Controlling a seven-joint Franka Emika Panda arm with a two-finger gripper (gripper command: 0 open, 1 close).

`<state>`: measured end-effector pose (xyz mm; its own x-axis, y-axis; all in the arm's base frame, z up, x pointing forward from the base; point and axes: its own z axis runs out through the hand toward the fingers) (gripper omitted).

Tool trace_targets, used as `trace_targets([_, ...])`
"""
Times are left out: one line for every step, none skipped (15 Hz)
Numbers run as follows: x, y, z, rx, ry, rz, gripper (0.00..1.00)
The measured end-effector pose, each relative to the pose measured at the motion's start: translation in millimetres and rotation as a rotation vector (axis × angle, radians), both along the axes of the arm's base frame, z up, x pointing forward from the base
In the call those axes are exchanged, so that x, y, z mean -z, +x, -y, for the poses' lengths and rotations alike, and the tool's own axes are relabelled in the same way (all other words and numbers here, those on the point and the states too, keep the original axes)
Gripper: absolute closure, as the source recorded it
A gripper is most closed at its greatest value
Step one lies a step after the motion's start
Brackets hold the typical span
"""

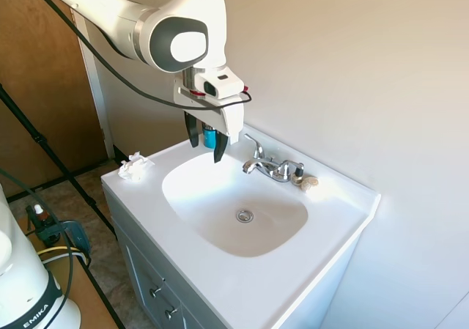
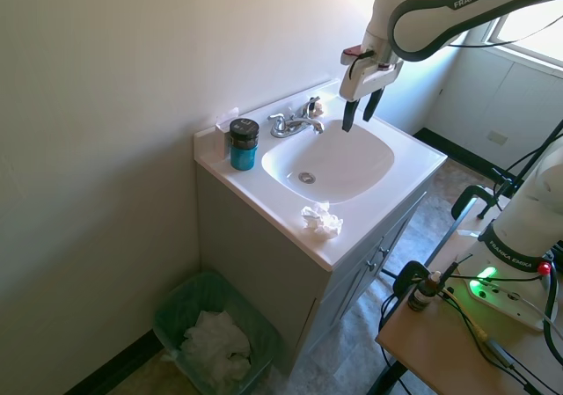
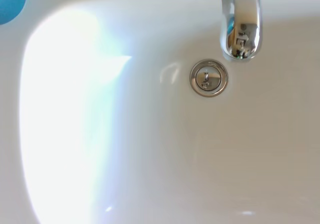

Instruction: Throw the tissue in the trash bin

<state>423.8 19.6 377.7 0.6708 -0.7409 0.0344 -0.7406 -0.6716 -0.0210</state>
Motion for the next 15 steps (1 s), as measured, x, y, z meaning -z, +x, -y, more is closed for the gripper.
trace_targets([0, 0, 0, 0.0, 0.0, -0.001, 0.0])
trace_targets([1, 0, -4, -0.009, -0.001, -0.004, 0.0])
trace_targets([1, -2, -16, -0.035, -0.001, -0.01, 0.0])
trace_targets([2, -5, -37, -0.069, 0.001, -0.018, 0.0])
trace_targets([3, -10, -65, -0.106, 0.002, -0.022, 0.0])
trace_targets([4, -16, -91, -0.134, -0.001, -0.024, 0.0])
trace_targets([5, -23, -114, -0.155, -0.008, -0.027, 0.0])
trace_targets([6, -31, -133, -0.172, -0.017, -0.032, 0.0])
trace_targets([8, -38, -148, -0.184, -0.025, -0.04, 0.0])
trace_targets([11, -44, -160, -0.191, -0.031, -0.05, 0.0])
trace_targets([17, -50, -173, -0.198, -0.038, -0.063, 0.0])
trace_targets([25, -55, -184, -0.205, -0.044, -0.082, 0.0])
trace_targets([35, -59, -194, -0.21, -0.046, -0.1, 0.0])
trace_targets([46, -62, -200, -0.215, -0.045, -0.118, 0.0])
trace_targets([59, -62, -206, -0.219, -0.042, -0.131, 0.0])
